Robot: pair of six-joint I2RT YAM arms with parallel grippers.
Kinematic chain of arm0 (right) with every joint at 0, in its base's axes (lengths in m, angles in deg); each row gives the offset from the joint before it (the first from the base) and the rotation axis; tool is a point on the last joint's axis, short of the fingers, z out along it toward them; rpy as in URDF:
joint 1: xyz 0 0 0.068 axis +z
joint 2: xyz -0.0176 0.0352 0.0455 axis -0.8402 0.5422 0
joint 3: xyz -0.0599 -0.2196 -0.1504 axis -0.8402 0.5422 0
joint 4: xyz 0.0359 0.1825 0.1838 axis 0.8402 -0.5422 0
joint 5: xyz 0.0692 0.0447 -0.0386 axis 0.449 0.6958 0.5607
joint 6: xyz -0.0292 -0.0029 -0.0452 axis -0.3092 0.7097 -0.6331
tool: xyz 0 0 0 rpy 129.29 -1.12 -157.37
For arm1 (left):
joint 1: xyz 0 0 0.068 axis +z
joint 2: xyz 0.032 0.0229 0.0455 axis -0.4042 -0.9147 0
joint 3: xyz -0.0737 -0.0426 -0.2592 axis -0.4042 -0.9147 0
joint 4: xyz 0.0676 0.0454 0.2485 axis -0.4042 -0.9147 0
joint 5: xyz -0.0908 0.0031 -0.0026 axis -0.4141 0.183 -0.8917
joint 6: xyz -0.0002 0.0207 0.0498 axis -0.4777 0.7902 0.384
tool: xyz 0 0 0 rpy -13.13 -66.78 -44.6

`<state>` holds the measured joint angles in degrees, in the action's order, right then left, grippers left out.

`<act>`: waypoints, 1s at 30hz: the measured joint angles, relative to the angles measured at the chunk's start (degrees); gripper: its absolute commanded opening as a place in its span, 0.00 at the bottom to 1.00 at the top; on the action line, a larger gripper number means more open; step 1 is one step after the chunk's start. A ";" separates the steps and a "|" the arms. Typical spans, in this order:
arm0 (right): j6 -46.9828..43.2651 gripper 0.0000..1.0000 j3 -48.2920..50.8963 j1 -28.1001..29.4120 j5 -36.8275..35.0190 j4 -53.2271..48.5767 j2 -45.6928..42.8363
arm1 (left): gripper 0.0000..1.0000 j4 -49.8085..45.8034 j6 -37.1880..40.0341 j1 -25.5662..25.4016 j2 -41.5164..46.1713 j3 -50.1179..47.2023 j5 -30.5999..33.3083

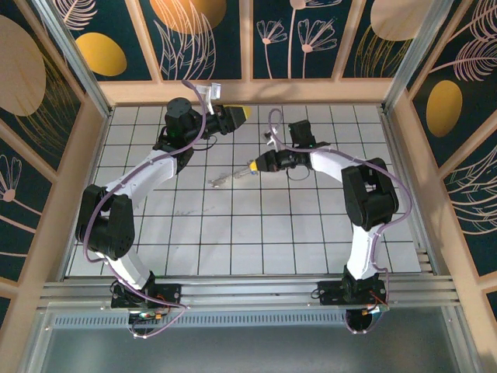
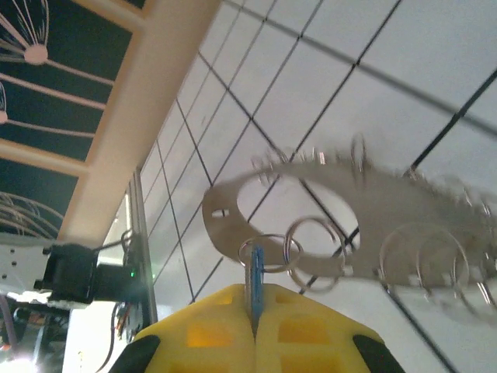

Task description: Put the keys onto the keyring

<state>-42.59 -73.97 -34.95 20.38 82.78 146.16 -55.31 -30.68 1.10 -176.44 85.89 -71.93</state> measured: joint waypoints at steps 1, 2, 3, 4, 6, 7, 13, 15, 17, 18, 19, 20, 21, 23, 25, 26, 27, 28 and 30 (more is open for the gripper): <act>-0.02 0.00 1.09 0.37 0.00 0.22 -0.02 | 0.48 0.02 -0.15 0.00 0.00 -0.02 -0.02; -0.02 0.00 2.12 0.70 0.00 0.39 -0.02 | 0.48 0.09 -0.39 0.00 0.02 -0.02 0.00; -0.02 0.00 2.93 0.90 0.00 0.44 -0.04 | 0.48 0.17 -0.46 0.00 0.02 -0.04 0.00; -0.04 0.00 3.87 1.14 -0.02 0.57 -0.07 | 0.48 0.33 -0.57 0.00 0.00 -0.11 0.00; -0.04 0.00 5.46 1.42 -0.04 0.85 -0.17 | 0.48 0.63 -0.81 0.00 0.02 -0.24 0.00; -0.04 0.00 6.29 1.53 -0.07 0.94 -0.31 | 0.48 0.94 -0.85 0.00 0.02 -0.37 0.00; -0.02 0.00 10.40 2.84 -0.13 1.64 -0.72 | 0.48 1.75 -1.66 0.00 0.02 -0.55 -0.02; 0.00 0.00 11.74 3.23 -0.31 1.75 -0.72 | 0.48 1.79 -1.86 0.00 0.00 -0.52 -0.02; 0.07 0.00 13.35 3.56 -0.48 2.27 -0.83 | 0.49 1.77 -1.92 0.00 0.00 -0.52 -0.02; 0.20 0.00 14.12 3.67 -0.55 2.45 -0.94 | 0.49 1.77 -1.92 0.00 0.02 -0.52 -0.02; 0.48 0.00 15.02 3.82 -0.61 2.75 -1.16 | 0.49 1.77 -1.92 0.00 0.00 -0.52 -0.02; 0.79 0.00 15.78 4.02 -0.70 2.91 -1.38 | 0.49 1.77 -1.95 0.00 0.02 -0.52 -0.02; 1.07 0.00 16.35 4.22 -0.81 3.04 -1.55 | 0.49 1.77 -1.95 0.00 0.00 -0.52 -0.02; 1.29 0.00 17.55 4.76 -1.07 3.37 -2.01 | 0.49 1.77 -1.95 0.00 0.02 -0.52 -0.02; 1.51 0.00 18.80 5.44 -1.29 3.48 -2.62 | 0.49 1.77 -1.95 0.00 0.00 -0.52 -0.02; 1.70 0.00 19.30 5.77 -1.46 3.61 -2.84 | 0.49 1.77 -1.95 0.00 0.00 -0.55 -0.02; 1.79 0.02 19.80 6.12 -1.75 3.72 -3.08 | 0.50 1.77 -1.95 0.00 0.00 -0.52 -0.02; 2.08 0.08 20.26 6.40 -1.99 3.85 -3.34 | 0.50 1.77 -1.95 0.00 0.02 -0.52 -0.02; 2.25 0.14 21.27 6.84 -2.25 3.91 -4.09 | 0.50 1.77 -1.95 0.00 0.02 -0.52 -0.02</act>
<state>-40.34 -52.71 -28.11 18.13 86.70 142.07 -53.54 -32.62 1.10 -176.42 85.37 -71.95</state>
